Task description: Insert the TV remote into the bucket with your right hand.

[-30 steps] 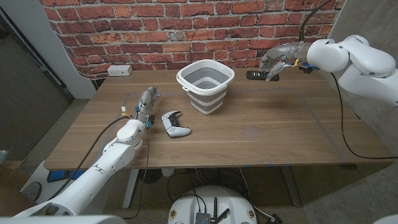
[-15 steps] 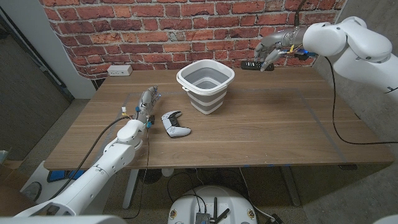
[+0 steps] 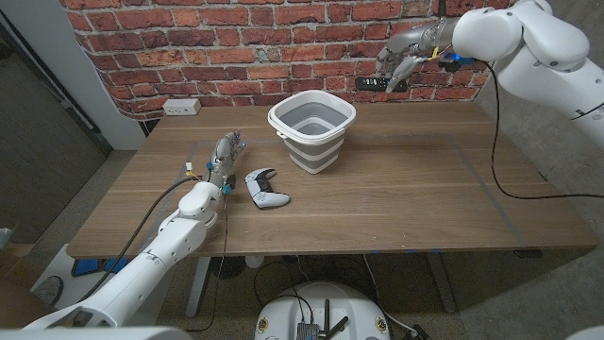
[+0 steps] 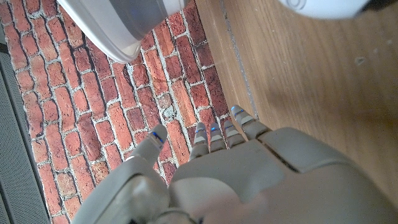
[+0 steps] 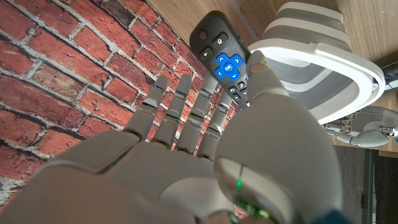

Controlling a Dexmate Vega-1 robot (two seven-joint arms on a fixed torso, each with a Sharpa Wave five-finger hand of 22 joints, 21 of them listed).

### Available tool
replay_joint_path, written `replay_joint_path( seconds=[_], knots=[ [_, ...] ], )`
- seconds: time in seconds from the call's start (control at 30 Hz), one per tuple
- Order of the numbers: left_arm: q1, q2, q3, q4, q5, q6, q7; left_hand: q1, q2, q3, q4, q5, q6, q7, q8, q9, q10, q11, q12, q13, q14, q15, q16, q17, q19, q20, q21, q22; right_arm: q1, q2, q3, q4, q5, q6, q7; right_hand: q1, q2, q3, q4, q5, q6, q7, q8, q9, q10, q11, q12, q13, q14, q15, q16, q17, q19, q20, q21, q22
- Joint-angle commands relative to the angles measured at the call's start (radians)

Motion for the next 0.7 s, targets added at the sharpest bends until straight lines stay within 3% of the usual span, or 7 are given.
replay_joint_path(
  seconds=[0.03,0.7],
  knots=[
    [0.001,0.008,0.002,-0.009,0.004,0.002,-0.007,0.002,0.084,0.002,-0.003,0.0,0.01,-0.001,0.004,0.005,0.002,-0.001,0.002,0.004,0.001,-0.001,0.002,0.001,0.005,-0.036,0.002,0.006,0.104,0.099,-0.067,0.079,-0.008,0.044,0.019,-0.02,0.056,0.004,0.004,0.005,0.051,-0.037,-0.001,0.003,0.136,-0.122,0.005,0.019,0.014,-0.154,0.001,0.003,0.003,0.002,0.001,0.0],
    [0.006,0.017,-0.005,-0.012,-0.002,0.001,-0.017,0.002,0.085,0.002,-0.002,0.0,0.008,-0.001,0.003,0.005,0.001,-0.001,0.002,0.004,0.001,-0.001,0.002,0.002,0.004,-0.036,0.002,0.006,0.225,0.275,-0.205,0.294,-0.03,0.128,-0.026,-0.031,0.057,0.0,0.005,0.011,0.054,-0.037,-0.006,0.0,0.136,-0.122,0.0,0.023,0.023,-0.152,0.0,0.002,0.004,0.001,0.001,0.0]
  ],
)
